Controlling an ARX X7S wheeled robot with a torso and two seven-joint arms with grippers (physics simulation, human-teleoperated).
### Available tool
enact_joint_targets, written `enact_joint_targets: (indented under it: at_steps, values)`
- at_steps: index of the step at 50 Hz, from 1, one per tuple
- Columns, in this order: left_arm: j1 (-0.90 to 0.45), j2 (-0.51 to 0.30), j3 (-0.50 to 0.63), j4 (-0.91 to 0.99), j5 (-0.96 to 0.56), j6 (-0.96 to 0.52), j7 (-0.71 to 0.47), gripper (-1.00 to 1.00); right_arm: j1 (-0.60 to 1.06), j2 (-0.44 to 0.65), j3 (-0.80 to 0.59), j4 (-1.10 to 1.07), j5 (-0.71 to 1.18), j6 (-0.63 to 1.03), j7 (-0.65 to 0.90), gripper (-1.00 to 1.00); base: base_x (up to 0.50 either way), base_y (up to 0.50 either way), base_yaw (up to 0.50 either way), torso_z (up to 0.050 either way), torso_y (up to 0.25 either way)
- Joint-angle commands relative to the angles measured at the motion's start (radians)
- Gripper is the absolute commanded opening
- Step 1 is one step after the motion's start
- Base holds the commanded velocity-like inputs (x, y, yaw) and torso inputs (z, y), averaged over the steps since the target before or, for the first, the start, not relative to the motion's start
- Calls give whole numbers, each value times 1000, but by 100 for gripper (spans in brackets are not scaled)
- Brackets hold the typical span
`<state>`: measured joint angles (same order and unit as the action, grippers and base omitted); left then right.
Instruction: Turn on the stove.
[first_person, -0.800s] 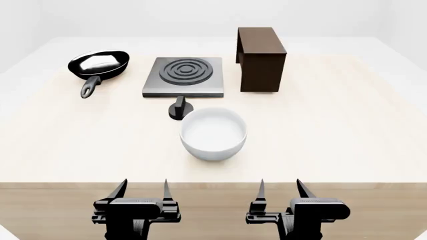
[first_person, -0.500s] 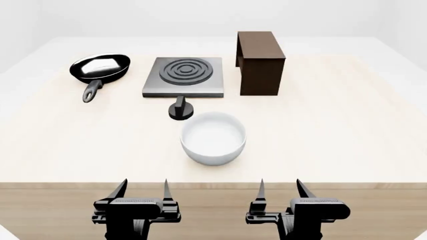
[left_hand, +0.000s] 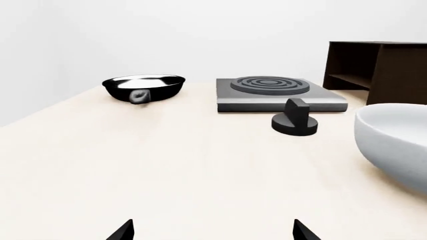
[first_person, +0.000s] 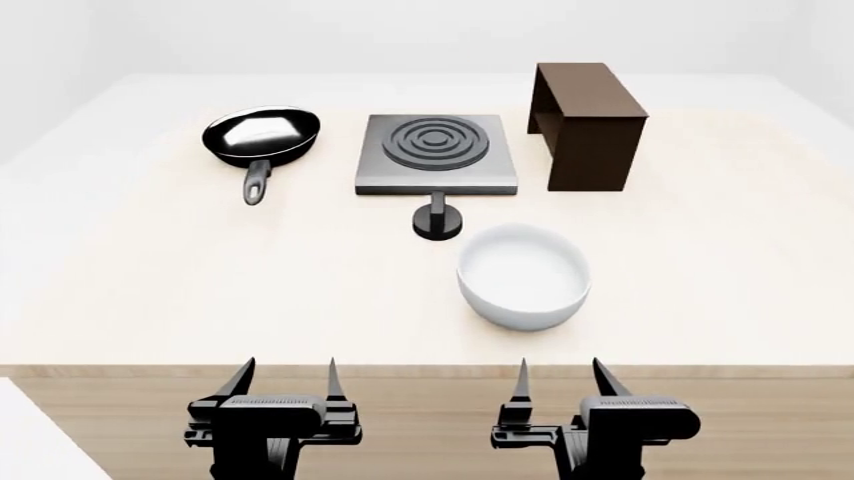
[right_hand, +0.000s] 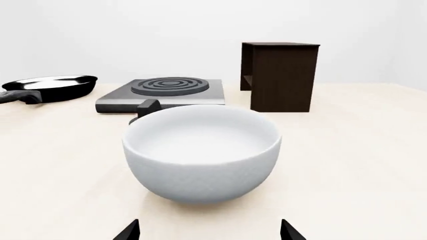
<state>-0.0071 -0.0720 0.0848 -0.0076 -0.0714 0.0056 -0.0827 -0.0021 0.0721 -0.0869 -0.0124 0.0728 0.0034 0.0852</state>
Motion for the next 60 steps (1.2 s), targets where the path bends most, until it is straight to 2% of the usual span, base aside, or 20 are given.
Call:
enact_joint_targets:
  at_steps: [1, 60]
  values:
    - [-1, -14, 17, 0, -14, 0, -16, 100, 0, 14, -19, 1, 13, -3, 16, 100, 0, 500, 0, 0, 0]
    - [-6, -65, 77, 3, -62, 8, -77, 100, 3, 65, -81, -5, 68, -10, 74, 100, 0, 492, 0, 0, 0]
